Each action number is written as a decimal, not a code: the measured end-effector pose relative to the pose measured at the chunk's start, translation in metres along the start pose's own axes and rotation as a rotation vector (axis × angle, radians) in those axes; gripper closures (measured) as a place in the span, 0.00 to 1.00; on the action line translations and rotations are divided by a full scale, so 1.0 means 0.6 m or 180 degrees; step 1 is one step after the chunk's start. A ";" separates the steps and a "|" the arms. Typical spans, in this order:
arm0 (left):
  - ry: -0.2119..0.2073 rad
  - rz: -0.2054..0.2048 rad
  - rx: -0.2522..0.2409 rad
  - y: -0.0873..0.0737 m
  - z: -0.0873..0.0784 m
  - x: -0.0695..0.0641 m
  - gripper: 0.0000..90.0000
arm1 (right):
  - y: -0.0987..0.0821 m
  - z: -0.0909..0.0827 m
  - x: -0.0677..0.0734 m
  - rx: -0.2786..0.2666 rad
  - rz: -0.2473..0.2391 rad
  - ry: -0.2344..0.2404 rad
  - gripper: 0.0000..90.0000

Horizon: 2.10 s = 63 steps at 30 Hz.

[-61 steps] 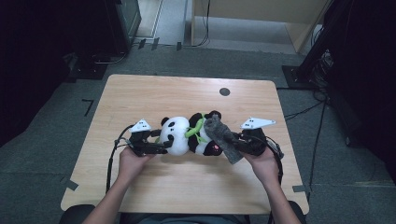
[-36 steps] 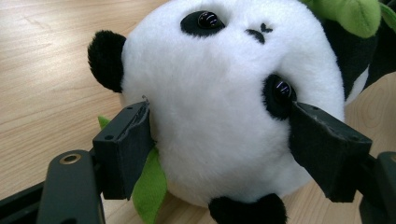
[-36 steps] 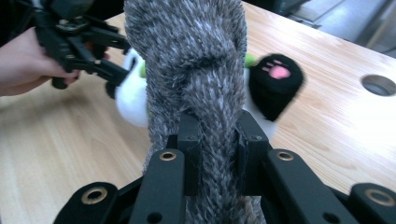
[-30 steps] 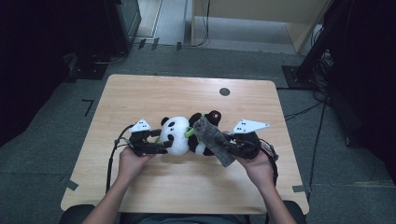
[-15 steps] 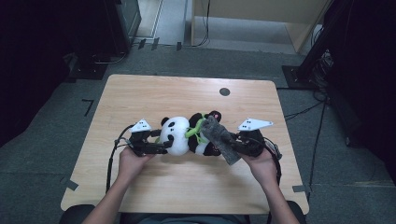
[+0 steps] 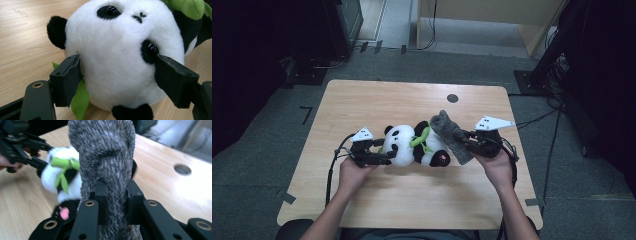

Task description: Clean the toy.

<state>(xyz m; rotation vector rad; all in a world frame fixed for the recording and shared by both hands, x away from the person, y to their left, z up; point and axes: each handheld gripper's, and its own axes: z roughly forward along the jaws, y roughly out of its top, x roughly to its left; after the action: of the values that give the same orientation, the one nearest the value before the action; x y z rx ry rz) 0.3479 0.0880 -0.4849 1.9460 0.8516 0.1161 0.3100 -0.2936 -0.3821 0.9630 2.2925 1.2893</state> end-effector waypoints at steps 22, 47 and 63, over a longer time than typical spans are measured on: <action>0.0004 0.0011 -0.0002 0.000 0.000 0.000 0.25 | -0.027 0.069 -0.031 0.0310 0.0111 0.0255 0.84; 0.0006 0.0004 -0.0004 0.000 0.000 0.000 0.25 | -0.085 0.078 -0.075 0.0510 0.0474 0.0233 0.84; 0.0010 0.0006 -0.0007 0.000 0.000 0.000 0.25 | -0.108 0.064 -0.115 0.0642 0.0782 -0.0070 0.84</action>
<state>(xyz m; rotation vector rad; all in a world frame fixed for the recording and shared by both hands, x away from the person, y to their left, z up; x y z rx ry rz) 0.3481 0.0881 -0.4847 1.9451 0.8515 0.1212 0.3562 -0.3417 -0.4598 1.3560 2.3795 1.1440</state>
